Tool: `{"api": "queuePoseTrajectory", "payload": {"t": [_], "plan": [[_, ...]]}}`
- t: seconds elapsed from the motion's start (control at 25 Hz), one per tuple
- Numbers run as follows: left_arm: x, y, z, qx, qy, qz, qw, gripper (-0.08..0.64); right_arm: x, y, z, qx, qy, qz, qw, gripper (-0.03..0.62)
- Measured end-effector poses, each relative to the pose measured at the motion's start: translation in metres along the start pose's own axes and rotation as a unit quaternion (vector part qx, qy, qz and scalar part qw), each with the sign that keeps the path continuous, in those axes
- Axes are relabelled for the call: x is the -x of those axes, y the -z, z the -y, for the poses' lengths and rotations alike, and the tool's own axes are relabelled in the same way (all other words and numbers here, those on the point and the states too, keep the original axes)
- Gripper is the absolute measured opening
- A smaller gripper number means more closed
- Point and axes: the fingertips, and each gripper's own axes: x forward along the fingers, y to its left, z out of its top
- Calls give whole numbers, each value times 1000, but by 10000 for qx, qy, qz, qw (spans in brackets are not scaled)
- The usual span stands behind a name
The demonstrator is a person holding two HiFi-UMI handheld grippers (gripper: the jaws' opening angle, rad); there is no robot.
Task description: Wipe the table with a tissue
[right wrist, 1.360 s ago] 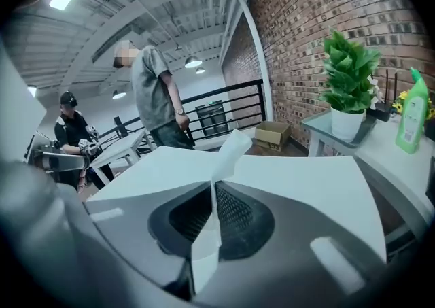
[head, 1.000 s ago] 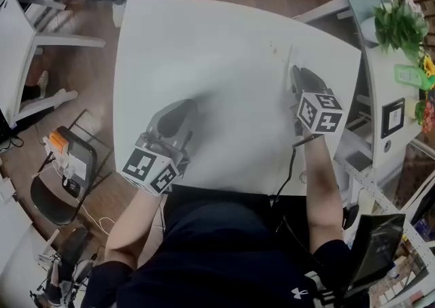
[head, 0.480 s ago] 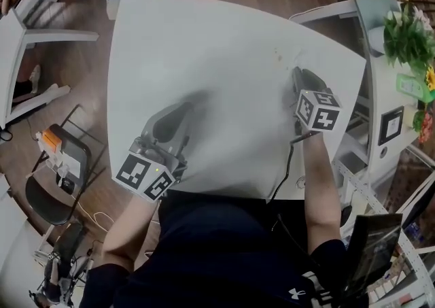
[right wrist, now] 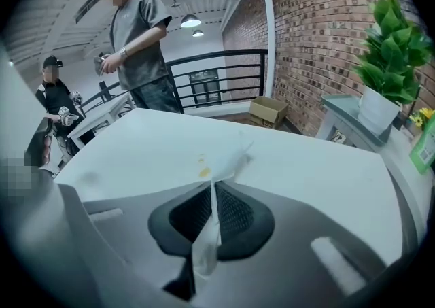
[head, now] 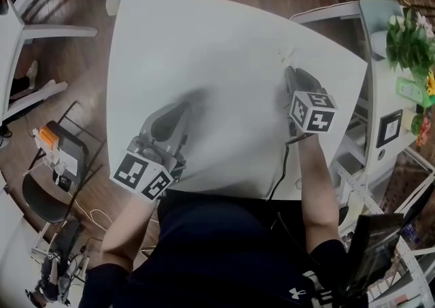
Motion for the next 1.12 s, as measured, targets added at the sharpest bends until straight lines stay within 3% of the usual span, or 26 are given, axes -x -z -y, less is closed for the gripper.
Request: {"api": "queuePoseTrajectory", "payload": {"t": [1.12], "plan": [[19, -1, -23, 164, -271, 163, 9994, 8, -33, -42, -19, 227, -124, 95, 9996, 14]]}}
